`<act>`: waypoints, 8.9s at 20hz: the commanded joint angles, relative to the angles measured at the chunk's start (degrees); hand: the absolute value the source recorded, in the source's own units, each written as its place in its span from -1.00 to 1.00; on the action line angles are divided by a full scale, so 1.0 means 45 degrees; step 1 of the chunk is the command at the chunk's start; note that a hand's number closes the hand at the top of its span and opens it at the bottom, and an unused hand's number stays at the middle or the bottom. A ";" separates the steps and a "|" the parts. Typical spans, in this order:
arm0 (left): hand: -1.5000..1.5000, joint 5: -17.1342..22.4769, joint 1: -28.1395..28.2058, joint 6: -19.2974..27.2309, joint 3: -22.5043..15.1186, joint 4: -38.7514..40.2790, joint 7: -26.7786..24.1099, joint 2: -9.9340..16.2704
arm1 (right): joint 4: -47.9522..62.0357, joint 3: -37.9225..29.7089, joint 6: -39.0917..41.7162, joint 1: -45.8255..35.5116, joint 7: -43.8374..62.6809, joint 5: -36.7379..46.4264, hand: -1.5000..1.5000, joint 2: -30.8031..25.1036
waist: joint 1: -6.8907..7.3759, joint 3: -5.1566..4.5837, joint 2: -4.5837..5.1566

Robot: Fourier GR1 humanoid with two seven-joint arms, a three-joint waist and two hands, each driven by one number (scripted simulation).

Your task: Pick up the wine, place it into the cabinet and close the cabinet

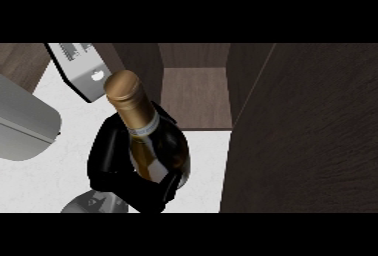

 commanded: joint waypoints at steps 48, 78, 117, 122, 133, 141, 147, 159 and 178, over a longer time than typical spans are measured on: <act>1.00 0.1729 -0.4441 0.3891 -0.0423 0.8739 -0.5237 0.0184 | -0.1047 -0.0744 -0.0328 -0.1315 0.1711 -0.1262 -1.00 -0.0337 | 0.0045 -0.0012 0.0026; 1.00 0.3325 -0.8929 0.2677 0.2178 1.6390 -0.7563 -0.0028 | -0.1062 -0.0103 0.0065 -0.0445 0.1060 -0.1060 -1.00 -0.0021 | -0.0207 -0.0011 0.0090; -1.00 0.3895 -1.1205 0.1512 0.5207 2.2098 -1.0613 0.0335 | -0.0265 0.0910 0.0562 0.0291 -0.0360 -0.0453 -1.00 0.0607 | -0.0709 -0.0016 0.0326; -1.00 0.3526 -1.1567 0.2404 0.5032 2.2342 -1.0573 0.0130 | 0.0550 0.0673 0.0603 -0.0121 -0.0998 -0.0323 -1.00 0.0669 | -0.0701 -0.0010 0.0364; -1.00 0.3117 -1.1069 0.3063 0.4913 2.2608 -1.0873 0.0137 | -0.0260 0.0808 0.0557 0.0014 -0.0473 -0.0484 -1.00 0.0543 | -0.0902 -0.0023 0.0415; -1.00 0.3208 -1.0822 0.2380 0.5207 2.2261 -1.1457 0.0365 | -0.0030 0.0521 0.0720 0.0138 -0.0658 -0.0861 -1.00 0.0455 | -0.0850 -0.0019 0.0408; -1.00 0.3216 -1.0918 0.1729 0.5340 2.2187 -1.1466 0.0410 | -0.0523 0.0878 0.0528 -0.0103 0.0047 -0.0760 -1.00 0.0500 | -0.0901 -0.0036 0.0388; -1.00 0.2947 -1.0876 0.0501 0.5133 2.2230 -1.1259 0.0086 | 0.0062 0.1212 0.0366 0.0086 -0.0645 -0.0362 -1.00 0.0690 | -0.0561 -0.0022 0.0272; -1.00 0.5899 -0.9103 -0.0429 0.2977 2.0895 -1.2009 -0.0033 | 0.0211 0.1290 0.0061 -0.0614 -0.0055 -0.0241 -1.00 0.0589 | -0.0802 -0.0017 0.0049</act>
